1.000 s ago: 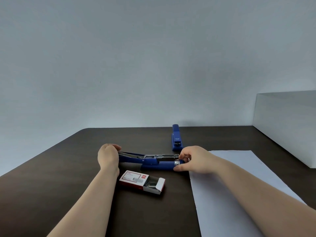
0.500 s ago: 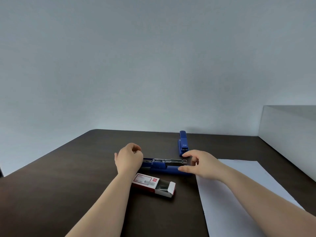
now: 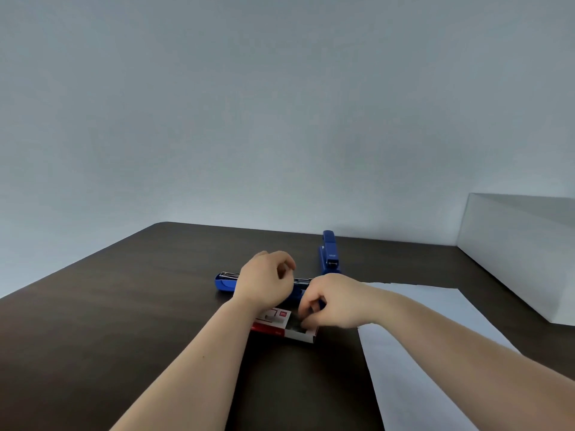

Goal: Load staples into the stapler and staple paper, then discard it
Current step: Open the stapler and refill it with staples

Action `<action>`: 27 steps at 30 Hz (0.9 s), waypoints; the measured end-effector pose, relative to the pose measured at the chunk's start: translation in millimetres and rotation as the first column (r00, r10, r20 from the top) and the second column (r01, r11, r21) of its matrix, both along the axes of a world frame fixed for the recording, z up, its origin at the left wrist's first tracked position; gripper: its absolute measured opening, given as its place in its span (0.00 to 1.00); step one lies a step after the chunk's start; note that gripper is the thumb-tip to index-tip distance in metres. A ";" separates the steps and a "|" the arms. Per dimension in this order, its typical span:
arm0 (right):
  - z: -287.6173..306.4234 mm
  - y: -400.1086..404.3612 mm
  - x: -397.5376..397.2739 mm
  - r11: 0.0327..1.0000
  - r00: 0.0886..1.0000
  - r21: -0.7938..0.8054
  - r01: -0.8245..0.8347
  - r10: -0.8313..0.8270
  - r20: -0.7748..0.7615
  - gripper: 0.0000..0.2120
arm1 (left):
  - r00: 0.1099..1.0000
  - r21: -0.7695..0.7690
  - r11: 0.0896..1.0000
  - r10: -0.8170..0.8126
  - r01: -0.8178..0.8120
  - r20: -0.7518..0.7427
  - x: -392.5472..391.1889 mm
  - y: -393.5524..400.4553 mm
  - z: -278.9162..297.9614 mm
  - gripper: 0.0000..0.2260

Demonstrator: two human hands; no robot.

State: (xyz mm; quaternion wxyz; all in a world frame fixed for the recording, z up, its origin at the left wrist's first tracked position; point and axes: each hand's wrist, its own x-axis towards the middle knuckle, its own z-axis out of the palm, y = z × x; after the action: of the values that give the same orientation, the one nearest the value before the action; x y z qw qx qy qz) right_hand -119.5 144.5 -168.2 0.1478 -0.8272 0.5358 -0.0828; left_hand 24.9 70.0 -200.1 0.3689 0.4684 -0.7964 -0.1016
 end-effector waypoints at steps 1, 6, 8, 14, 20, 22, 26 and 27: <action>0.4 -0.1 1.8 1.000 1.000 0.012 0.001 -0.001 -0.006 0.08 | 0.999 -0.005 1.000 -0.011 0.011 0.034 -1.0 0.4 -1.5 0.09; -2.3 -0.7 9.2 1.000 0.999 0.002 0.031 -0.031 -0.036 0.08 | 0.994 0.005 1.000 -0.025 0.024 0.102 -3.8 1.1 -1.5 0.10; -4.0 -1.3 11.4 0.999 0.998 -0.018 0.037 -0.038 -0.048 0.08 | 0.994 0.026 0.999 -0.038 0.035 0.099 -2.6 1.1 -1.2 0.10; 2.5 -10.0 -8.1 0.937 0.949 -0.227 0.266 -0.214 0.230 0.04 | 0.994 0.117 0.990 -0.065 0.075 -0.088 -1.9 2.9 5.6 0.08; -4.4 -22.8 -19.5 0.896 0.865 -0.204 0.395 -0.287 0.411 0.05 | 0.922 0.254 0.918 -0.219 0.305 -0.318 -8.8 11.8 17.5 0.07; -6.0 -22.0 -19.1 0.911 0.807 -0.098 0.402 -0.302 0.507 0.04 | 0.915 0.279 0.899 -0.243 0.337 -0.322 -8.1 10.1 16.0 0.03; -10.9 -21.3 -20.9 0.923 0.558 0.137 0.361 -0.331 0.761 0.04 | 0.894 0.282 0.887 -0.252 0.367 -0.370 -5.6 7.4 13.3 0.03; -10.8 -21.4 -22.0 0.925 0.480 0.202 0.321 -0.343 0.807 0.05 | 0.890 0.270 0.891 -0.250 0.366 -0.382 -5.6 7.7 13.6 0.03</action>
State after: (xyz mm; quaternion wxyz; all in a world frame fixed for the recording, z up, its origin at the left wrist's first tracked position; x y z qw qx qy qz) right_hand -141.5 123.1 -179.1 0.3735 -0.5671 0.5519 -0.4841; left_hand 19.3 77.7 -186.5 0.3933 0.3654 -0.7573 -0.3718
